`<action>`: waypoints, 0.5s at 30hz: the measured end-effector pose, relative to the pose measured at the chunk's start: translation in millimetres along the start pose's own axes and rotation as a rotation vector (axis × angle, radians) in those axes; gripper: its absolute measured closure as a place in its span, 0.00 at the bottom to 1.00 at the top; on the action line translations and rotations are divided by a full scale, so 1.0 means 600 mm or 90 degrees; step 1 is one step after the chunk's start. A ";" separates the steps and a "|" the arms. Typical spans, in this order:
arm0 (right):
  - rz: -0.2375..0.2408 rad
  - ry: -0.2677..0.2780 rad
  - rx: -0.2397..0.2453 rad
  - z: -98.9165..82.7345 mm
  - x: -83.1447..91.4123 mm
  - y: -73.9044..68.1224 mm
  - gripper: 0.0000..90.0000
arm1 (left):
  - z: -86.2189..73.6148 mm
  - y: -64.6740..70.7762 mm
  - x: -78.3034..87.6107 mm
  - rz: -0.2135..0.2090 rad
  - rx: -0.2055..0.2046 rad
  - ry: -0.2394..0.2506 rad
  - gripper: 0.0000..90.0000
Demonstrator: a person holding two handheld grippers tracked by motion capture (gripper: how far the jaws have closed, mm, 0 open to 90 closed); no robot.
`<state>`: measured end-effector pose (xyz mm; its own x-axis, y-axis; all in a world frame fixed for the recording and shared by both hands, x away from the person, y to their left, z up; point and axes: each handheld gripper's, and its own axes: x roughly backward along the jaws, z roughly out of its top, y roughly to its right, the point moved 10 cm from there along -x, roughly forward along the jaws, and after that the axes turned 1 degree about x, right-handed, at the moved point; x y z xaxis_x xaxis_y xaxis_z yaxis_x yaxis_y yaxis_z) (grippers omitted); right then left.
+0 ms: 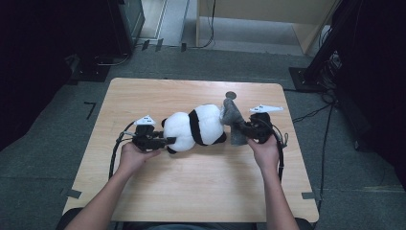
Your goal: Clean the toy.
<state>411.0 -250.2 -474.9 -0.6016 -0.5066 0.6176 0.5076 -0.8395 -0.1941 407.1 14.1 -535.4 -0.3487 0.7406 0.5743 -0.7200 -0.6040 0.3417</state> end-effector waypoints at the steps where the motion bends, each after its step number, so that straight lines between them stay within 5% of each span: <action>1: 0.007 0.003 0.008 0.007 0.000 -0.011 0.87 | 0.000 0.000 0.000 0.000 -0.002 0.001 0.58; 8: 0.046 0.000 0.054 0.032 -0.034 -0.079 0.86 | 0.001 -0.002 -0.002 0.003 -0.001 0.009 0.54; 11: 0.027 -0.012 0.076 0.029 -0.051 -0.080 0.87 | 0.002 -0.005 -0.002 0.003 -0.002 0.015 0.49; 15: 0.031 -0.016 0.068 0.027 -0.053 -0.072 0.87 | 0.006 -0.009 0.001 -0.016 -0.003 0.007 0.37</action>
<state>418.2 -194.6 -474.0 -0.5598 -0.5395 0.6290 0.5993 -0.7878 -0.1423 412.9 16.7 -534.3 -0.3368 0.7590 0.5572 -0.7316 -0.5835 0.3526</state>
